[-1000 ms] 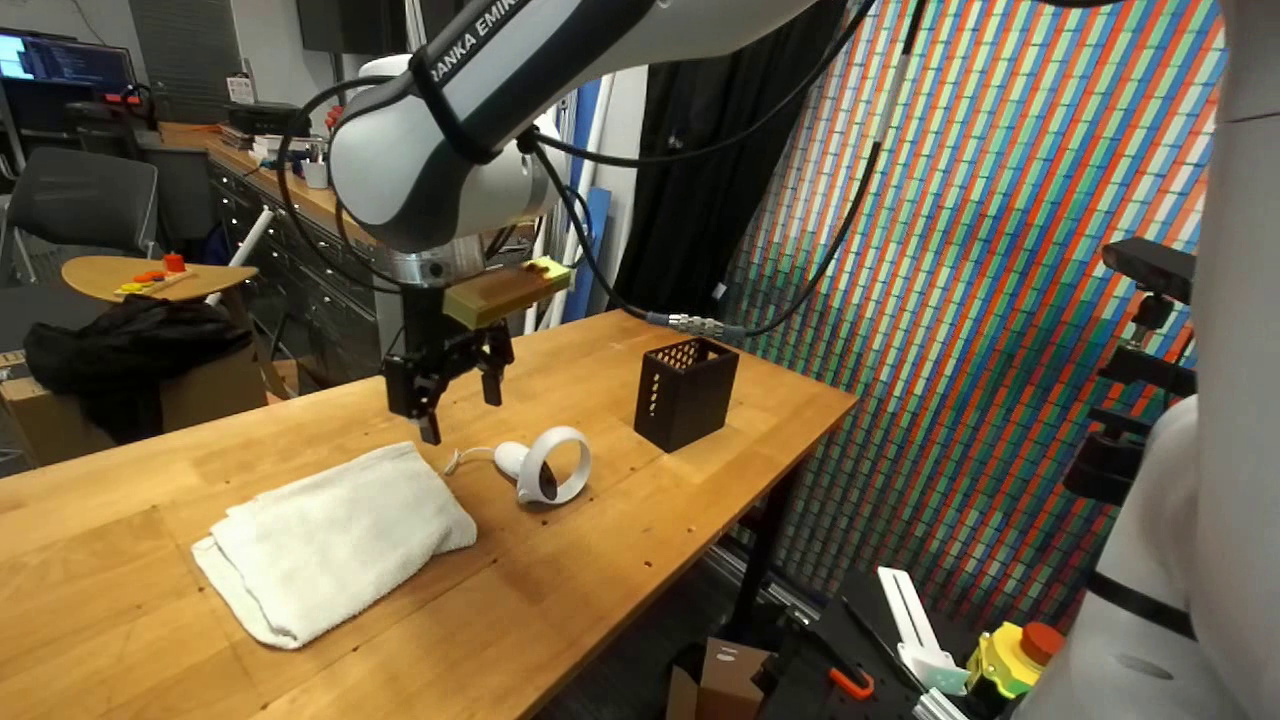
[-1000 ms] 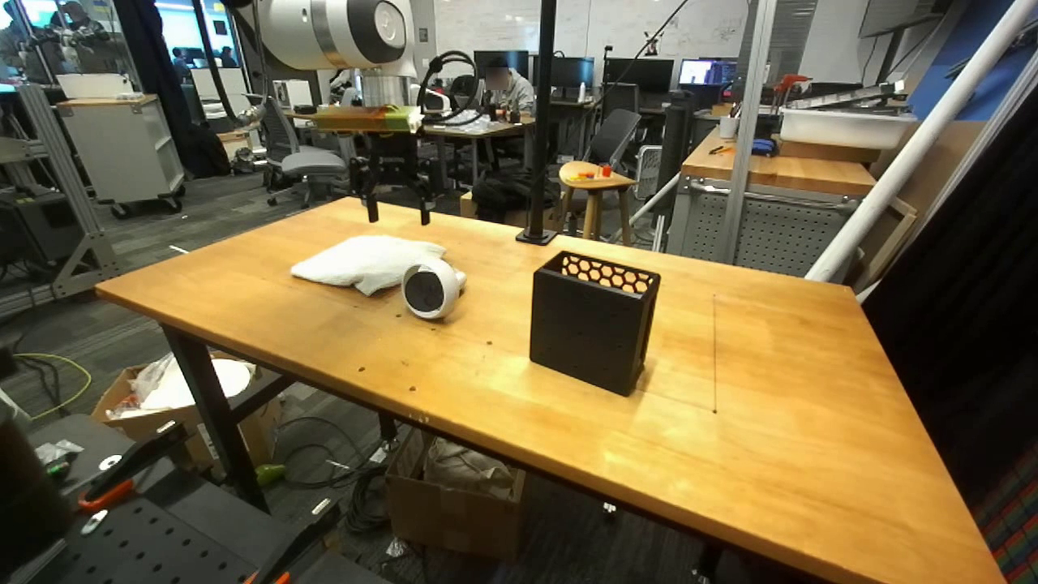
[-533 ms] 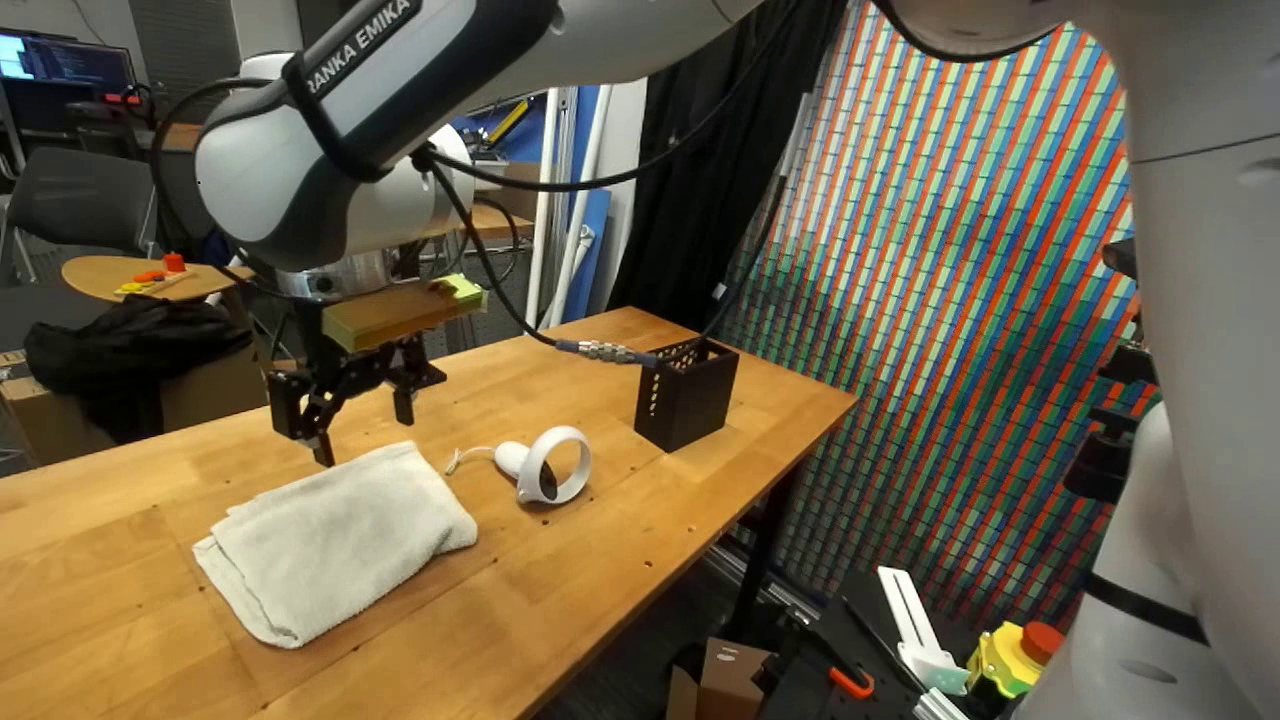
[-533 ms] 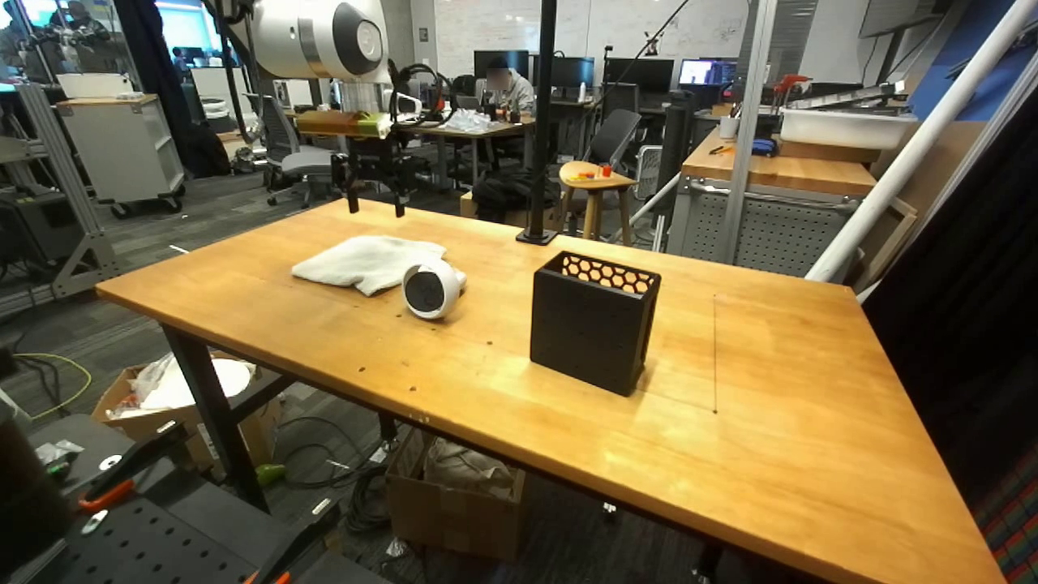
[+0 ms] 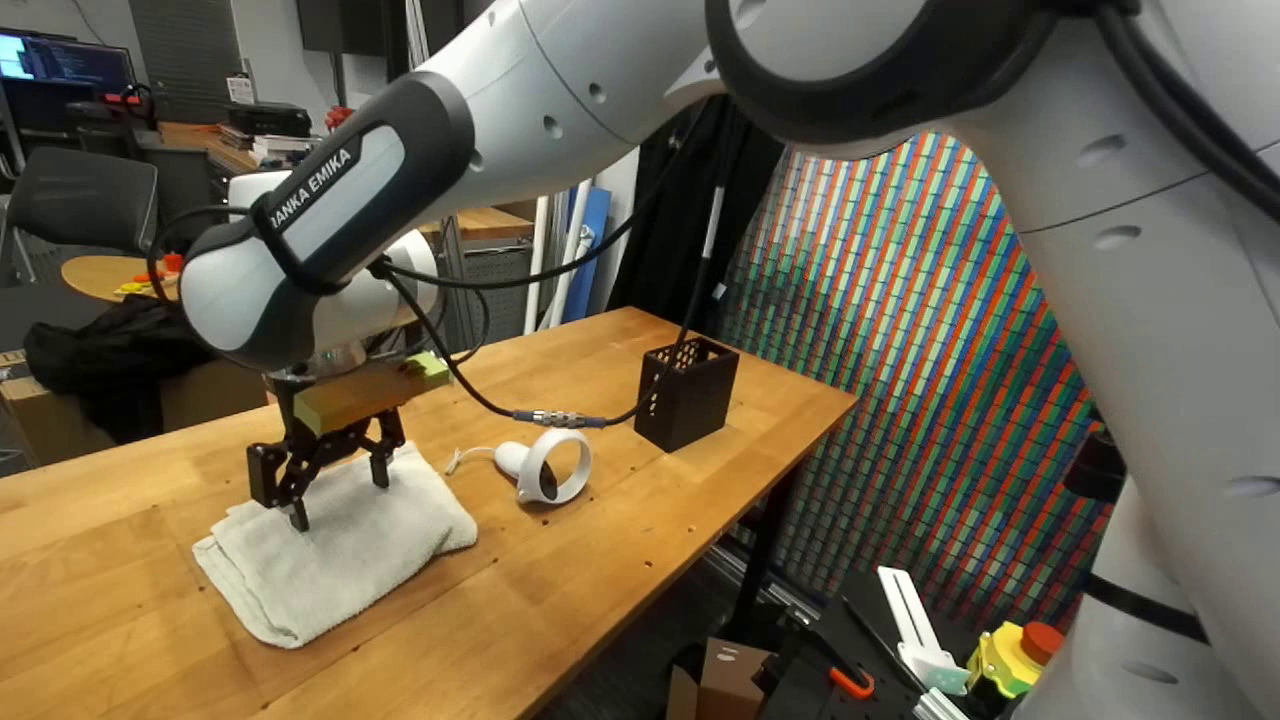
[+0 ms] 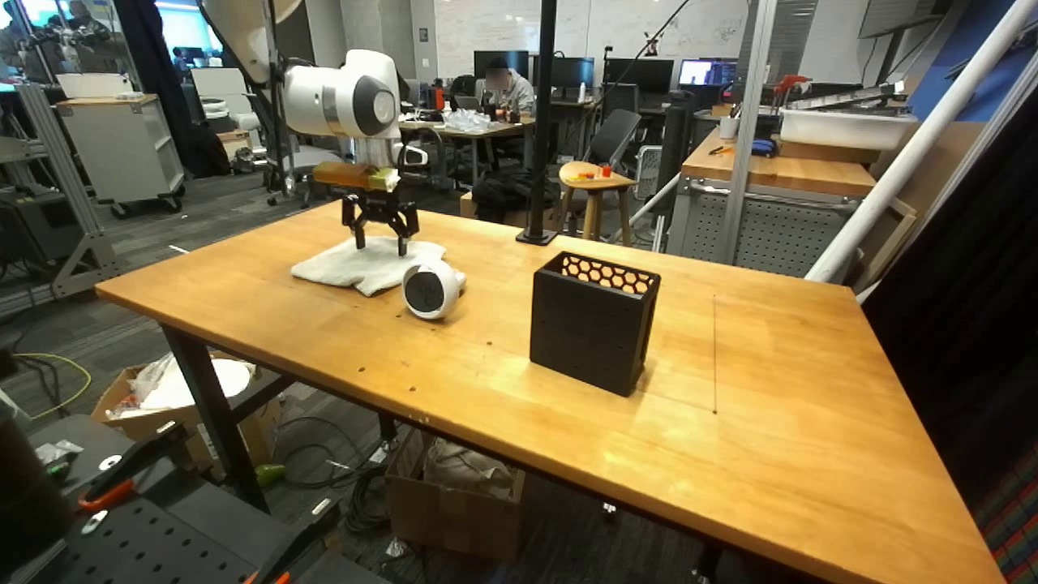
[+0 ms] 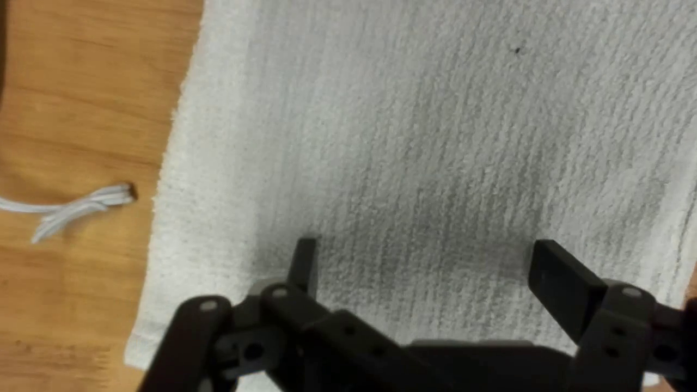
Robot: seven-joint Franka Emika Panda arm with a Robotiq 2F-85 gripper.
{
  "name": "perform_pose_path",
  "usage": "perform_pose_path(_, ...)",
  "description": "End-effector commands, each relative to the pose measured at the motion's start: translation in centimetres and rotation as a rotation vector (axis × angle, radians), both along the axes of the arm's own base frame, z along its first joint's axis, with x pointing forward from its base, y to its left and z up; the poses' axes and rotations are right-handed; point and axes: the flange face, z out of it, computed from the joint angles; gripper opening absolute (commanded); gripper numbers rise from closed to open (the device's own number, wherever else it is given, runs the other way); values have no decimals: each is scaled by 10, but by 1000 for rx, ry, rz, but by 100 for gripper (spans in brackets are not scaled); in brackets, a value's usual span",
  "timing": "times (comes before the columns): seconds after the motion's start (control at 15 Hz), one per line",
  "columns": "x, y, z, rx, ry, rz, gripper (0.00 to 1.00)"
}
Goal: Put the towel inside the black box
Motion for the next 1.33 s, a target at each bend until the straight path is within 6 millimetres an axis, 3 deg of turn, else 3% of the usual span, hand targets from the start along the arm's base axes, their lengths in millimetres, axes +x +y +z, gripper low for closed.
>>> perform_pose_path(0.0, 17, 0, -30, 35, 5, -40, 100)
perform_pose_path(0.07, 18, -2, -36, 39, 10, -48, 100)
perform_pose_path(0.13, 19, -5, -39, 43, 16, -56, 75)
perform_pose_path(0.2, 19, -6, -41, 44, 19, -64, 75)
perform_pose_path(0.8, 17, -10, -18, 65, 3, -108, 6)
perform_pose_path(0.93, 17, -12, -13, 65, -2, -117, 0)
perform_pose_path(1.07, 16, -13, -8, 58, -8, -119, 4)
perform_pose_path(1.13, 15, -14, -4, 54, -10, -121, 0)
perform_pose_path(1.27, 12, -14, 5, 52, -21, -131, 2)
